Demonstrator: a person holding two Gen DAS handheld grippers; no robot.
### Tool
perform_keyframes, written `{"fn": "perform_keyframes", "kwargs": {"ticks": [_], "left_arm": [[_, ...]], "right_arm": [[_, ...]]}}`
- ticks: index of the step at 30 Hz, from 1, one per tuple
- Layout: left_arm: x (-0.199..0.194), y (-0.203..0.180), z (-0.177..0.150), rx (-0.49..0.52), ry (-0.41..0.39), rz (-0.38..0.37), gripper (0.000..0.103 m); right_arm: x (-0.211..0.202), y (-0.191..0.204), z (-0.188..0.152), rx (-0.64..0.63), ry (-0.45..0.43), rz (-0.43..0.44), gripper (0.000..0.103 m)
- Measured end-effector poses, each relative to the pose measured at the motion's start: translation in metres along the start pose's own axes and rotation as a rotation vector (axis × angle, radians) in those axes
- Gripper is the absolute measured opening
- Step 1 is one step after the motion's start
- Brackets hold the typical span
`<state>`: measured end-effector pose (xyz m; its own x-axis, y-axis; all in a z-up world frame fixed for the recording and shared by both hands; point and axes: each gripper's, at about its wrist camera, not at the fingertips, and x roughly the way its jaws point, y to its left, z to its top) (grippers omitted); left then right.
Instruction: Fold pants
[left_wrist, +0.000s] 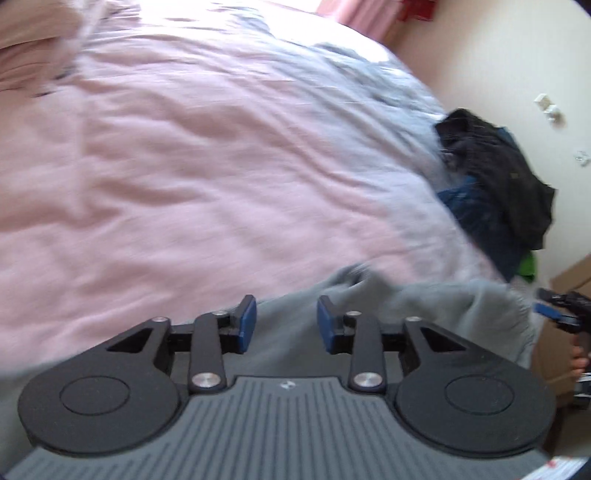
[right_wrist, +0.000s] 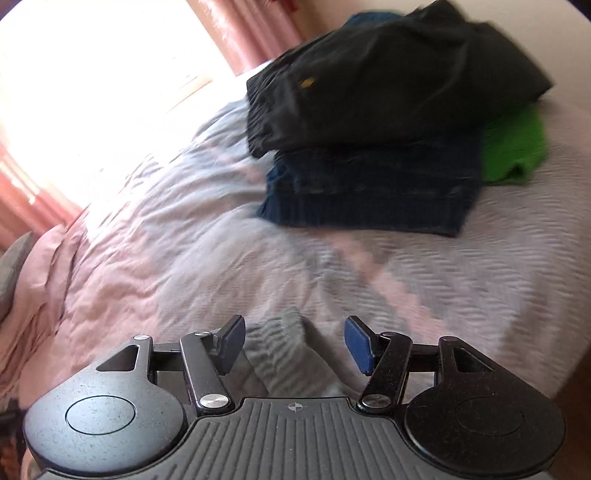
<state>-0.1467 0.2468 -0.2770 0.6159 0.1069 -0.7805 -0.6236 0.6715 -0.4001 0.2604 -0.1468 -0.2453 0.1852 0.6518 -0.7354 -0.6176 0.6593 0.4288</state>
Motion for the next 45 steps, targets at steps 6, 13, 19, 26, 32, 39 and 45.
{"fn": "perform_keyframes", "kwargs": {"ticks": [6,13,19,26,32,39,45], "left_arm": [[0.072,-0.045,0.017,0.095,0.085,-0.057,0.036],[0.09,-0.054,0.0,0.144,-0.007,0.011,0.001],[0.092,-0.05,-0.01,0.051,-0.047,0.032,0.001],[0.09,-0.048,-0.01,0.039,-0.052,0.03,0.001],[0.083,-0.05,-0.015,0.051,-0.111,0.041,0.001],[0.109,-0.057,-0.021,0.145,-0.089,0.137,0.004],[0.076,-0.055,-0.016,0.143,-0.181,0.27,0.025]], "right_arm": [[0.044,-0.007,0.0,-0.025,0.08,0.115,0.049],[0.033,-0.006,-0.011,-0.142,0.011,0.105,0.009],[0.037,-0.024,-0.012,0.053,0.035,0.093,0.013],[0.066,-0.042,0.016,0.197,0.22,0.226,0.04],[0.052,-0.011,0.013,0.017,0.089,0.225,0.007],[0.061,0.002,-0.023,-0.098,-0.047,-0.064,0.024],[0.024,0.046,-0.021,-0.401,-0.19,-0.302,0.047]]}}
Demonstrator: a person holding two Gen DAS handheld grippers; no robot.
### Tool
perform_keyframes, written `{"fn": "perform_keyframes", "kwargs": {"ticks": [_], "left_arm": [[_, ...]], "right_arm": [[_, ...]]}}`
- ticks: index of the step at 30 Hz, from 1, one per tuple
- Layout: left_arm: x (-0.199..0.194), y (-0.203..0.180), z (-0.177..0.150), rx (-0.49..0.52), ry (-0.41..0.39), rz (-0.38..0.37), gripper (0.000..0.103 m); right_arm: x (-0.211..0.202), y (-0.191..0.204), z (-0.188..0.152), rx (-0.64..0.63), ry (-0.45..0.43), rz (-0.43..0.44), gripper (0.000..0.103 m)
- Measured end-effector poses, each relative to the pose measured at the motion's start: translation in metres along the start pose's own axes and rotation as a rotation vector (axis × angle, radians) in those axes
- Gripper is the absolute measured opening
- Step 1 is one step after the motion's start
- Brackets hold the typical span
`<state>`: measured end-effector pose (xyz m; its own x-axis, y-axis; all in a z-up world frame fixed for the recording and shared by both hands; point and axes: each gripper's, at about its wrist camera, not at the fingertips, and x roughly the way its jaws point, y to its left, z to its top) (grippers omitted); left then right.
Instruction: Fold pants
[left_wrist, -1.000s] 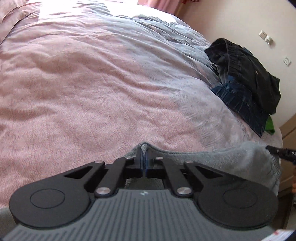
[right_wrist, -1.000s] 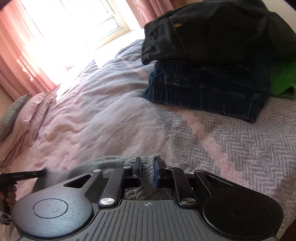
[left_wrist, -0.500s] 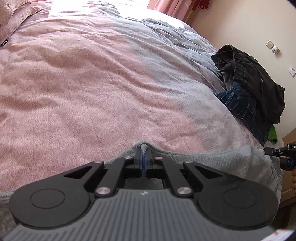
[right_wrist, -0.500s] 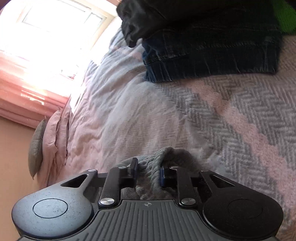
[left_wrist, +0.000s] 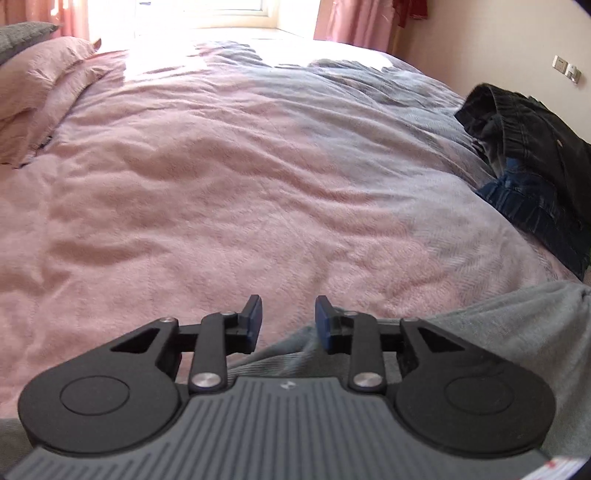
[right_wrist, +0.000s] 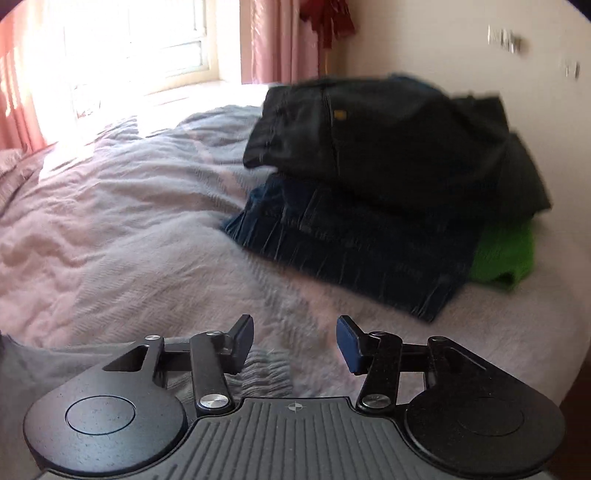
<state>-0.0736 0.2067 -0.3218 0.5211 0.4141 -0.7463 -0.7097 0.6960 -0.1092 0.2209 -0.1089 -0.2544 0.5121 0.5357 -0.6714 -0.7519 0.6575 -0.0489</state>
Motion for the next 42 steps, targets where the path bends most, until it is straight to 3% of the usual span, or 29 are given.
{"fn": "perform_keyframes", "kwargs": {"ticks": [2,5,7,10,14,18,24,25,26,29,31,35,39,40,42], "left_arm": [[-0.024,0.011,-0.005,-0.001,-0.027,0.035,0.026],[-0.064,0.03,-0.03,-0.02,-0.015,0.088,0.026],[-0.088,0.043,-0.057,-0.063,0.045,0.108,0.026],[-0.121,0.059,-0.101,-0.107,0.128,0.113,0.026],[-0.161,0.095,-0.143,-0.09,0.127,0.184,0.026],[-0.184,0.168,-0.17,-0.123,0.102,0.331,0.027],[-0.225,0.291,-0.213,-0.175,0.132,0.547,0.033],[-0.238,0.303,-0.213,-0.193,0.123,0.547,0.017],[-0.25,0.311,-0.21,-0.222,0.122,0.537,0.011],[-0.283,0.308,-0.197,-0.245,0.135,0.544,0.019],[-0.304,0.292,-0.189,-0.245,0.145,0.519,0.04],[-0.339,0.252,-0.174,-0.257,0.206,0.417,0.048],[-0.363,0.212,-0.157,-0.266,0.294,0.281,0.057],[-0.367,0.204,-0.153,-0.27,0.309,0.256,0.063],[-0.377,0.19,-0.145,-0.258,0.331,0.235,0.065]], "right_arm": [[-0.031,0.014,-0.008,-0.068,-0.042,0.025,0.047],[-0.068,0.043,-0.039,-0.153,-0.033,0.104,0.047],[-0.075,0.065,-0.065,-0.19,0.035,0.119,0.047],[-0.073,0.085,-0.094,-0.132,0.161,0.117,0.047],[-0.083,0.112,-0.102,-0.122,0.164,0.125,0.047],[-0.092,0.146,-0.106,-0.16,0.184,0.138,0.047],[-0.117,0.201,-0.111,-0.171,0.213,0.194,0.047],[-0.123,0.209,-0.111,-0.171,0.22,0.203,0.047],[-0.128,0.215,-0.11,-0.166,0.235,0.208,0.047],[-0.147,0.229,-0.104,-0.109,0.296,0.231,0.047],[-0.159,0.236,-0.1,-0.059,0.353,0.245,0.047],[-0.191,0.238,-0.091,0.044,0.453,0.311,0.051],[-0.23,0.235,-0.082,0.063,0.445,0.315,0.062],[-0.24,0.235,-0.08,0.056,0.434,0.305,0.064],[-0.258,0.233,-0.075,0.049,0.421,0.285,0.066]]}}
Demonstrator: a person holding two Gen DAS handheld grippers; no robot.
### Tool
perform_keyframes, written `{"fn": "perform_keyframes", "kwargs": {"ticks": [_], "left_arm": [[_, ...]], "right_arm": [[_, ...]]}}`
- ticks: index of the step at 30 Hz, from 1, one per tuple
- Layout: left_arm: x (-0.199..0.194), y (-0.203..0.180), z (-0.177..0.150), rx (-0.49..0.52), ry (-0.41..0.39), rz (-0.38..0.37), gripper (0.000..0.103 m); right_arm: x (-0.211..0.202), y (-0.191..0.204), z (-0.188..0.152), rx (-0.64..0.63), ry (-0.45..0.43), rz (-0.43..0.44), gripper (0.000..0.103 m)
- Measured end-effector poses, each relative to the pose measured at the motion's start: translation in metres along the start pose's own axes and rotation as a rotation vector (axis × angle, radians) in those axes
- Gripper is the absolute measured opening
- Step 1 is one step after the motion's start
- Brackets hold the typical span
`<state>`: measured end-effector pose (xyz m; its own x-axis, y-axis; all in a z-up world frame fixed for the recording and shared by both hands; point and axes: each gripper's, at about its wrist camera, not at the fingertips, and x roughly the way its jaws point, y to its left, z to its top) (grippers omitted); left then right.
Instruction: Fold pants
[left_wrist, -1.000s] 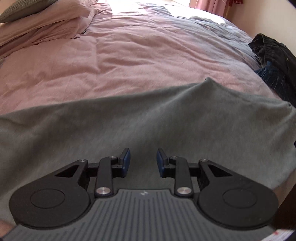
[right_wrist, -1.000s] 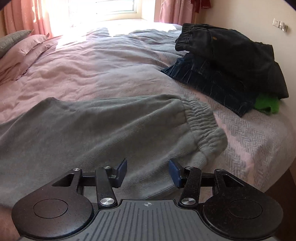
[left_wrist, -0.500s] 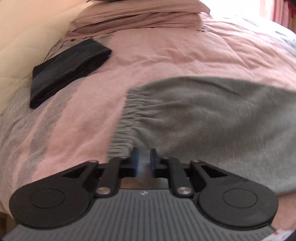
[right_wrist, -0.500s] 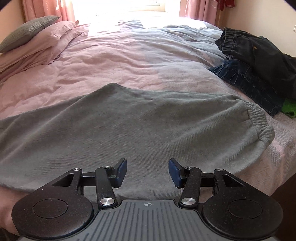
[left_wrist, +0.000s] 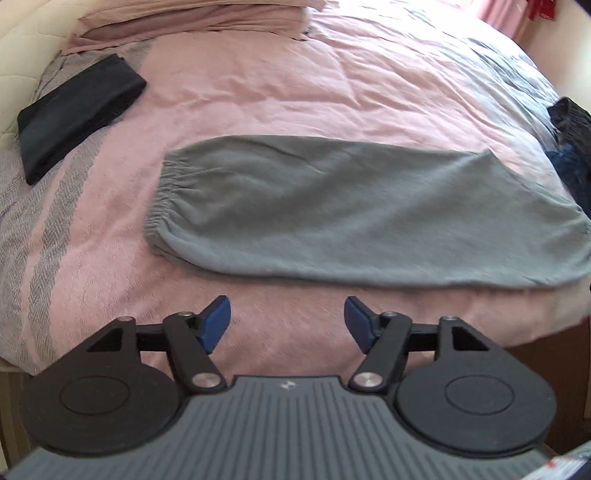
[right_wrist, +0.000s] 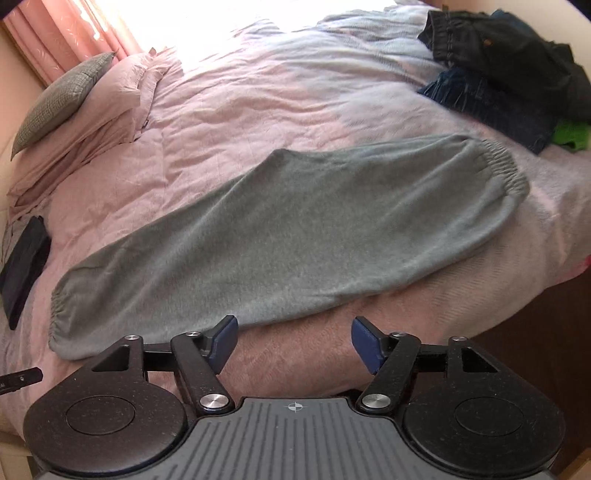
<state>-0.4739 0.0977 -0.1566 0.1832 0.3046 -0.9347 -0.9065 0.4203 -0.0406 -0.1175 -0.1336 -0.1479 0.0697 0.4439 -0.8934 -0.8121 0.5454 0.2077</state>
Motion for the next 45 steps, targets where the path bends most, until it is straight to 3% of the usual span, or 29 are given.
{"fn": "perform_keyframes", "kwargs": {"ticks": [7,17,23,45], "left_arm": [[-0.039,-0.041,0.004,0.187,-0.032,-0.008,0.074],[-0.07,-0.052,0.006,0.25,-0.095,-0.032,0.081],[-0.084,-0.049,0.005,0.244,-0.134,-0.026,0.084],[-0.088,-0.033,0.005,0.171,-0.12,-0.014,0.088]], "right_arm": [[-0.045,0.009,-0.015,-0.032,-0.011,-0.038,0.069],[-0.073,0.024,-0.028,-0.082,-0.014,-0.078,0.069],[-0.074,0.031,-0.028,-0.11,-0.011,-0.069,0.069],[-0.058,0.047,-0.021,-0.187,0.024,-0.058,0.069]]}}
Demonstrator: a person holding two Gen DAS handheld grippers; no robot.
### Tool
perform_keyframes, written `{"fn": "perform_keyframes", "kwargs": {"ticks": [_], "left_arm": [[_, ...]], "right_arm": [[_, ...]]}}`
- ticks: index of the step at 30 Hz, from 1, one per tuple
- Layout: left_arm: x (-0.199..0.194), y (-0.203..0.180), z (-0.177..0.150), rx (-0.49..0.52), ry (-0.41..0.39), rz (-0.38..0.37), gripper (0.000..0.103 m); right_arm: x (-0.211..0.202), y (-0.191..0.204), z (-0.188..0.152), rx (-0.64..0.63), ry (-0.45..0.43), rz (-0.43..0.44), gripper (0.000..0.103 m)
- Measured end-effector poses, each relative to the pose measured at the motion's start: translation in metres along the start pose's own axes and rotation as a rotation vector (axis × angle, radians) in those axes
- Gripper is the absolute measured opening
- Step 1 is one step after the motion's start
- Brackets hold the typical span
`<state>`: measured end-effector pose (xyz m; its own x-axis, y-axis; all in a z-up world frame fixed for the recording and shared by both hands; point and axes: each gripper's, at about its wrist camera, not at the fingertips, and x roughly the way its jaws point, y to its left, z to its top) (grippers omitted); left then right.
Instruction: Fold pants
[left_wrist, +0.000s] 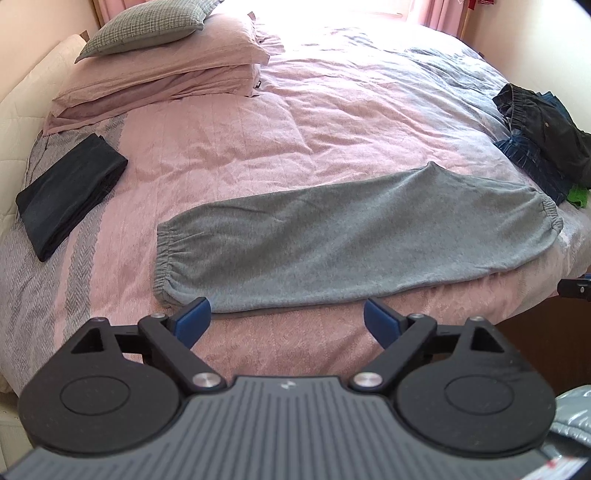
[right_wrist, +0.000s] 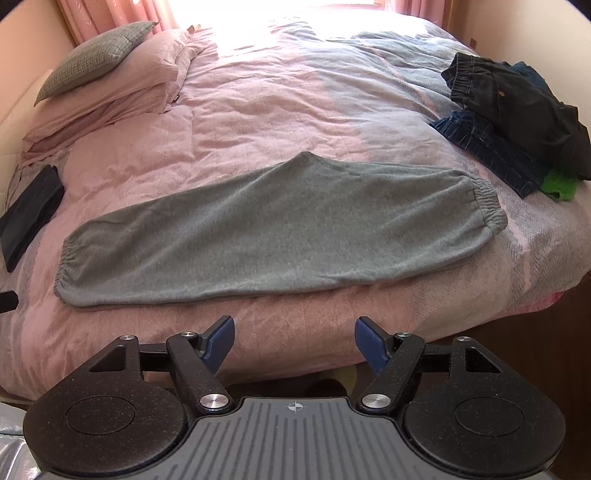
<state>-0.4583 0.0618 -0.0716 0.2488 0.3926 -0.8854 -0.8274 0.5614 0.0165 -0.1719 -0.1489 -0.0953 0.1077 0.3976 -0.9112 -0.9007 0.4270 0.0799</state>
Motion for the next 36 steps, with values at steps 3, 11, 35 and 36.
{"fn": "perform_keyframes", "kwargs": {"ticks": [3,11,35,36], "left_arm": [[0.004,0.003,0.0,-0.011,0.005,0.001,0.088],[0.039,0.043,-0.014,-0.209,0.04,-0.167,0.085],[0.245,0.194,-0.135,-1.2,-0.236,-0.213,0.06],[0.25,0.194,-0.137,-1.212,-0.249,-0.217,0.057]], "right_arm": [[0.004,0.002,0.002,-0.009,0.009,0.002,0.069],[0.019,-0.01,0.005,0.025,0.026,-0.043,0.069],[0.171,-0.06,0.016,0.041,0.028,-0.216,0.069],[0.177,-0.067,0.015,0.068,0.017,-0.224,0.069]]}}
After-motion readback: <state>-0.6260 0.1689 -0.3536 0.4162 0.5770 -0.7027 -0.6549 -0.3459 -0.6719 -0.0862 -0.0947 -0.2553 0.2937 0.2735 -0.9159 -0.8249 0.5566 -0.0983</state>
